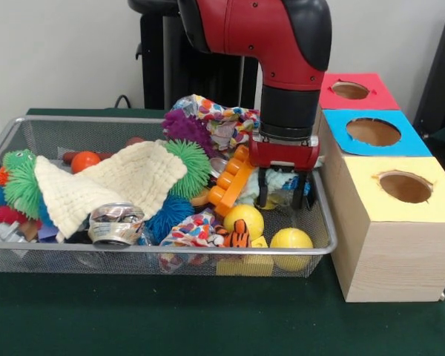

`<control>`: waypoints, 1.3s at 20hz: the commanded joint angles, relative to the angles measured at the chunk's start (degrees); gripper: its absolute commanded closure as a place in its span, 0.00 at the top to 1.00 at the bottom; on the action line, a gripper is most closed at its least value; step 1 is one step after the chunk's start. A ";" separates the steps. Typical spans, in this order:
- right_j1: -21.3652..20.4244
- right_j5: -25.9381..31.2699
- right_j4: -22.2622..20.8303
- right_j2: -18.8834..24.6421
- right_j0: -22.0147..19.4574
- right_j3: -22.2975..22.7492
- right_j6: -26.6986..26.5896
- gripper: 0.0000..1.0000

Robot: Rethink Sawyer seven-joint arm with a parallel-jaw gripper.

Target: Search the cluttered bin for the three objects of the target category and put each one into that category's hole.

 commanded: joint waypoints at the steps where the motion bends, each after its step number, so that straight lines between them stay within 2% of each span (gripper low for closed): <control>1: 1.17 3.67 3.03 5.15 2.65 10.63 17.05 1.00; 9: -0.46 6.86 5.73 4.68 3.26 11.13 15.76 1.00; 18: -0.43 5.20 6.93 6.40 2.42 12.43 15.69 1.00; 26: -1.72 6.59 7.45 5.38 3.23 12.54 14.31 1.00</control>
